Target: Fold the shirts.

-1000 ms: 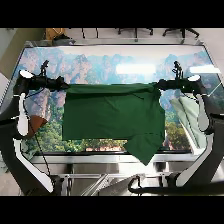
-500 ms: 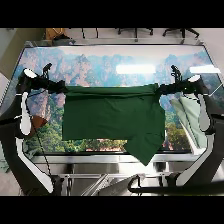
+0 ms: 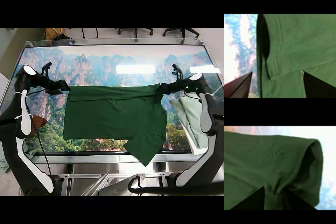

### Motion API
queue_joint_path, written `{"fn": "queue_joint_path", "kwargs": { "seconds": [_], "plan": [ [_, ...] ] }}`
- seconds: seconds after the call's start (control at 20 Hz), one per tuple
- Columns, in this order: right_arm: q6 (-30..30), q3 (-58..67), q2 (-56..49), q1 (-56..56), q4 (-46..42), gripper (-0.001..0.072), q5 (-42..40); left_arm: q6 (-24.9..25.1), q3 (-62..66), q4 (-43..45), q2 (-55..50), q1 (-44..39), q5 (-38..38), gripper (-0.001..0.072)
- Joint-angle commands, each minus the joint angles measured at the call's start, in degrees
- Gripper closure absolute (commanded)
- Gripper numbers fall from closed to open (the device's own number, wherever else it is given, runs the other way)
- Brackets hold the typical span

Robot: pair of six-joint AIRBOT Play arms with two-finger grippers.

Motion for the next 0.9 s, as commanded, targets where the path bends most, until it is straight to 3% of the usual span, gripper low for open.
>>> {"fn": "queue_joint_path", "kwargs": {
  "seconds": [0.0,0.25,0.45,0.6,0.7,0.75,0.85],
  "plan": [
    [2.8,0.0,5.9,-1.7,-0.9,0.0441,4.5,-3.8,1.4,0.1,2.2,1.4,-7.9,0.0009],
    [9.5,-5.3,16.8,-7.2,-6.4,0.0440,16.5,-1.7,-22.1,0.2,14.6,4.6,-7.3,0.0010],
    [14.6,-25.4,31.6,-13.2,-7.3,0.0444,14.6,2.3,-46.2,0.0,24.0,6.2,-1.3,0.0010],
    [17.9,-40.8,40.6,-17.5,-7.3,0.0311,11.5,5.9,-57.5,-3.2,27.1,5.6,5.3,0.0011],
    [17.9,-49.4,44.0,-18.1,-7.5,0.0310,9.5,8.9,-61.9,-8.2,27.1,5.5,6.0,0.0011],
    [17.9,-53.0,44.9,-18.1,-7.5,0.0310,9.5,10.1,-63.8,-10.7,27.1,5.4,5.7,0.0048],
    [17.3,-58.8,45.2,-18.0,-7.5,0.0266,9.3,11.5,-66.0,-12.3,27.1,5.5,5.4,0.0204]
  ]
}}
